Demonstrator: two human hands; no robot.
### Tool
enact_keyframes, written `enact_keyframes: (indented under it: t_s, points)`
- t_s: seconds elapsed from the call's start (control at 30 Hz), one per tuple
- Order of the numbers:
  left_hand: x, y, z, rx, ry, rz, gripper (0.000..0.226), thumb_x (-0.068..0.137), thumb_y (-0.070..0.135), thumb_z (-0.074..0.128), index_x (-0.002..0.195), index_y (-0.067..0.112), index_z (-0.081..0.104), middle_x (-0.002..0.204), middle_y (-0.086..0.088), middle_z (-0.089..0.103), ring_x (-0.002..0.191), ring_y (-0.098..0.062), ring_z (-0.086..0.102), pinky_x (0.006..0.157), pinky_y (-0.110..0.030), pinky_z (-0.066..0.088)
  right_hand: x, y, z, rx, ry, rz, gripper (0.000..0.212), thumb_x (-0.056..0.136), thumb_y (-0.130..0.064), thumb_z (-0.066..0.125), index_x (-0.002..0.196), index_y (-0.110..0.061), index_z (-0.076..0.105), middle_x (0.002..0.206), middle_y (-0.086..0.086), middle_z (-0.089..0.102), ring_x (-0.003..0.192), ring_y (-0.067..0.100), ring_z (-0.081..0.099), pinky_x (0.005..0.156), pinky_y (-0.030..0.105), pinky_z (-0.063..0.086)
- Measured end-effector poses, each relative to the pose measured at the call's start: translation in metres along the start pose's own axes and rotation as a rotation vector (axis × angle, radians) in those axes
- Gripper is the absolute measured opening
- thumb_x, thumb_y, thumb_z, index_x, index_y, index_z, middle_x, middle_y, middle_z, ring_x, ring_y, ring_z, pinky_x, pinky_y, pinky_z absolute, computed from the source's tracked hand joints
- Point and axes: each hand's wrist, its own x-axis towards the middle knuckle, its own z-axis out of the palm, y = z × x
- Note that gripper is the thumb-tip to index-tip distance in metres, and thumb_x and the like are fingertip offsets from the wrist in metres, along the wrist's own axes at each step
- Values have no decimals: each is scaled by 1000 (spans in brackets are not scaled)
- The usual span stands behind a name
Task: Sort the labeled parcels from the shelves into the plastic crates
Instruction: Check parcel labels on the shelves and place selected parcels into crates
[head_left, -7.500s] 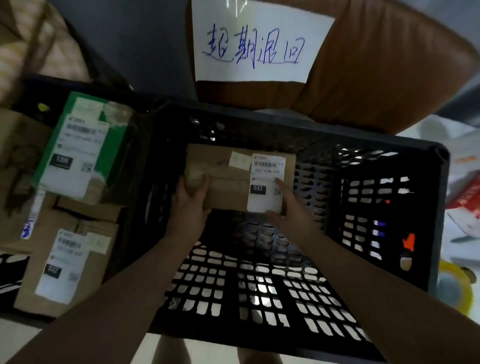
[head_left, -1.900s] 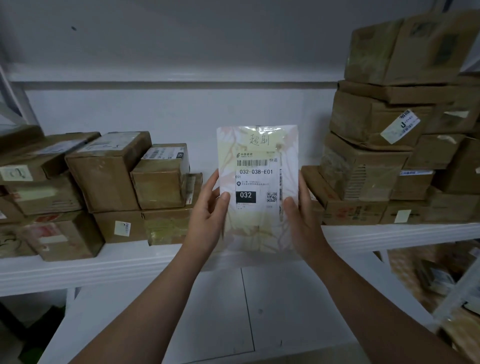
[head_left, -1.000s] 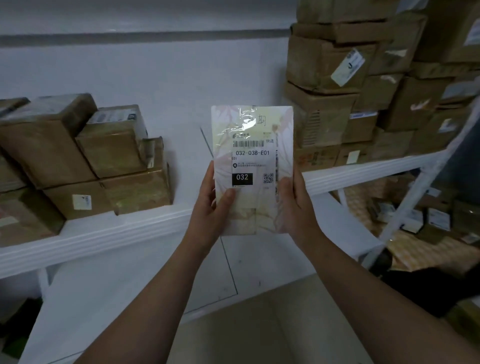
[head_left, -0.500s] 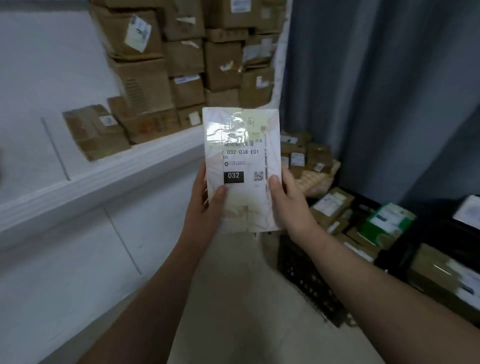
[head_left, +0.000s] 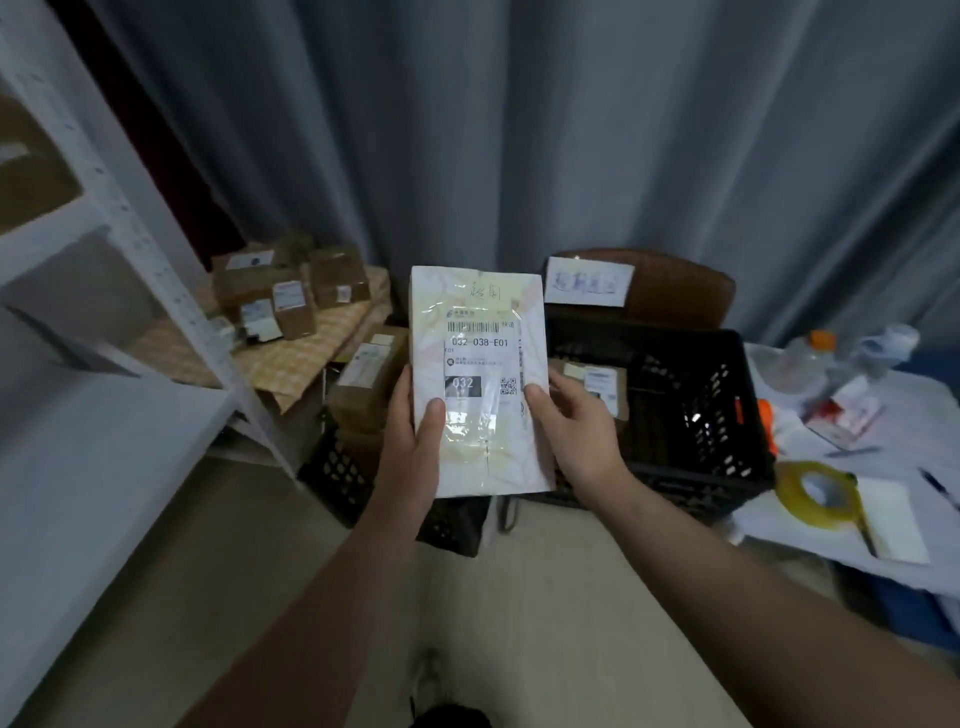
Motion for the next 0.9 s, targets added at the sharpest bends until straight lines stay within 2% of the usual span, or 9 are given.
enact_keyframes:
  t_s: [0.13, 0.23, 0.33, 0.4, 0.47, 0.57, 0.63, 0.73, 0.9]
  points:
    - [24, -13, 61, -12, -102, -200, 48, 101, 30, 42, 146, 37, 27, 120, 12, 51, 90, 0, 54, 65, -23, 46, 17, 26, -47, -156, 220, 59, 33, 94, -22, 59, 123, -35, 53, 97, -17, 62, 87, 2, 60, 80, 19, 49]
    - [51, -24, 93, -29, -195, -297, 52, 93, 27, 58, 140, 36, 35, 121, 4, 57, 94, -9, 59, 69, -29, 47, 35, 48, -73, -305, 290, 88, 39, 92, -20, 60, 129, -26, 49, 116, -3, 57, 93, 5, 55, 84, 25, 47]
    - [89, -32, 120, -52, -290, -350, 58, 86, 28, 69, 136, 35, 40, 118, 3, 60, 101, -14, 62, 87, -38, 52, 63, 59, -89, -457, 227, 120, 54, 88, -32, 66, 137, -21, 48, 136, 3, 43, 115, 15, 49, 93, 22, 39]
    - [115, -35, 138, -47, -349, -369, 55, 84, 27, 72, 129, 38, 42, 115, 2, 60, 103, -15, 62, 93, -41, 51, 87, 61, -95, -543, 145, 153, 80, 82, -50, 68, 148, -24, 32, 148, 6, 29, 135, 25, 33, 106, 34, 36]
    - [141, -36, 156, -47, -403, -396, 52, 85, 25, 71, 125, 39, 41, 113, 0, 60, 101, -14, 62, 88, -35, 52, 112, 61, -98, -671, 49, 238, 102, 75, -69, 62, 153, -30, 9, 158, 8, 7, 144, 34, 11, 113, 47, 26]
    - [179, -41, 182, -7, -483, -427, 52, 87, 25, 69, 126, 38, 37, 110, 3, 59, 97, -9, 62, 77, -26, 52, 146, 71, -99, -757, 2, 366, 120, 65, -83, 55, 151, -32, -12, 159, 13, -15, 146, 35, -7, 117, 54, 13]
    - [202, -50, 198, 60, -554, -441, 57, 86, 29, 69, 130, 38, 35, 113, 6, 58, 102, -11, 60, 85, -30, 52, 165, 84, -101, -753, 5, 422, 125, 61, -86, 55, 148, -34, -18, 157, 15, -20, 145, 38, -9, 117, 56, 10]
    - [224, -67, 225, 157, -656, -475, 67, 84, 36, 71, 138, 38, 31, 125, 4, 55, 113, -17, 56, 100, -42, 47, 185, 107, -111, -724, 53, 487, 122, 62, -83, 58, 147, -40, -17, 157, 6, -20, 143, 41, 2, 113, 56, 20]
    - [236, -93, 281, 247, -831, -426, 61, 93, 39, 58, 146, 32, 29, 130, 14, 45, 120, -5, 42, 96, -23, 33, 213, 151, -146, -796, 124, 529, 108, 67, -75, 61, 147, -47, -6, 160, -3, -11, 140, 43, 10, 109, 60, 24]
